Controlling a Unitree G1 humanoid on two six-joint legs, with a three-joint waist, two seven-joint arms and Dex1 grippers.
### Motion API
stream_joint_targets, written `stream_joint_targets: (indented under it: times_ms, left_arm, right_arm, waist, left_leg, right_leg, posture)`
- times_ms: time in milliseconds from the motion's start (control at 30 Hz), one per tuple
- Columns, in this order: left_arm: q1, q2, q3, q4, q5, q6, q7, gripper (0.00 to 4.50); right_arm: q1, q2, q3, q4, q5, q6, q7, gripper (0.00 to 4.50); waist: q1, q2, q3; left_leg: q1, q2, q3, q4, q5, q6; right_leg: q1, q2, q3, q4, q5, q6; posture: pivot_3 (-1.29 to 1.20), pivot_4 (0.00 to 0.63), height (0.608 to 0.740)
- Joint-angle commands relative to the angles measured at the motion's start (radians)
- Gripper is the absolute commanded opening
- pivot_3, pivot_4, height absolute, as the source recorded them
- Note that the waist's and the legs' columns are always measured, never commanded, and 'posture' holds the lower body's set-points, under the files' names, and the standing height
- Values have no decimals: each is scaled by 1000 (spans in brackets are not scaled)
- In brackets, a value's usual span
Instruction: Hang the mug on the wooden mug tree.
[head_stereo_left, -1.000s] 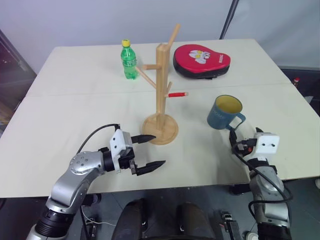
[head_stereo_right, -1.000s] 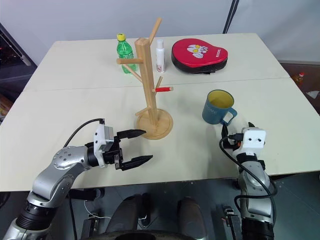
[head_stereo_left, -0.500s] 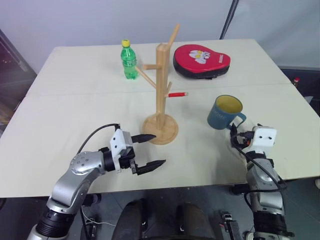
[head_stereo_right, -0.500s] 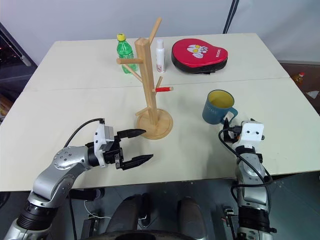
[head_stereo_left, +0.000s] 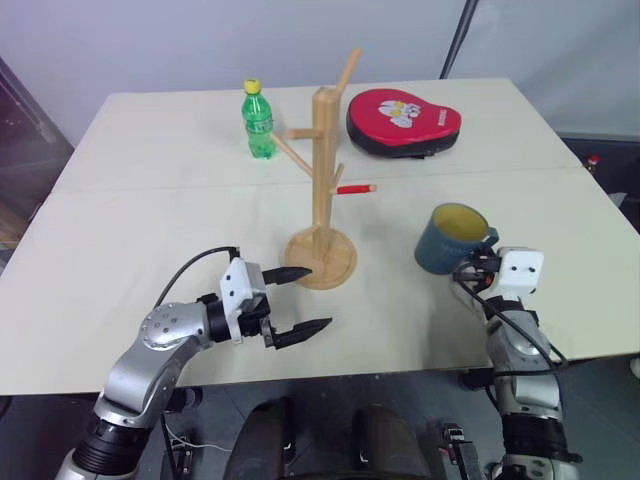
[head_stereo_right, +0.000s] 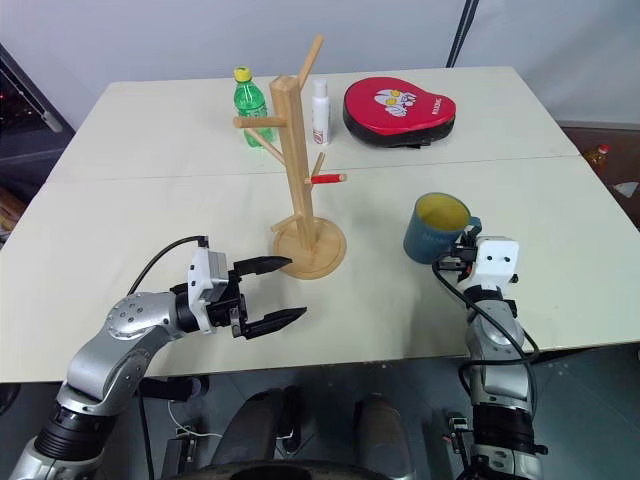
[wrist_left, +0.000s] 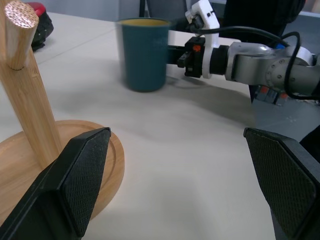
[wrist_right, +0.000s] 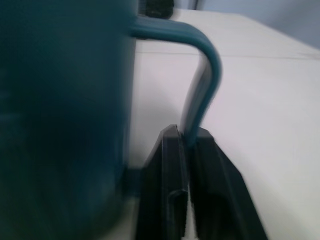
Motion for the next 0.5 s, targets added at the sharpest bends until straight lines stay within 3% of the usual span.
stream_joint_targets:
  times_ms: [33,267,367,500]
  left_arm:
    - [3,2,10,-30,-6,-16,3,4500]
    - [9,28,71,26,-8,-35,-1,4500]
    - [-1,41,100,57,-18,-41,-9,4500]
    - [-21,45,129,73,-29,-38,-12,4500]
  right_arm:
    - [20,-26,32,-100,3,-7,52,50]
    - [65,-290,204,-332,-157,-66,300,50]
    - [5,-392,240,-421,-171,-40,391,50]
    - [-129,-427,243,-478,-140,53,435,50]
  waist:
    - [0,0,0]
    - [0,0,0]
    - [0,-1,1]
    - [3,-2,1]
  left_leg:
    - [0,0,0,0,0,0]
    - [0,0,0,0,0,0]
    - [0,1,0,0,0,0]
    - [0,1,0,1,0,0]
  right_leg:
    - [0,0,0,0,0,0]
    - [0,0,0,0,0,0]
    - [0,1,-1,0,0,0]
    - [0,1,-1,0,0,0]
  posture:
    - [0,150,740]
    - [0,150,740]
    - [0,150,740]
    - [0,150,740]
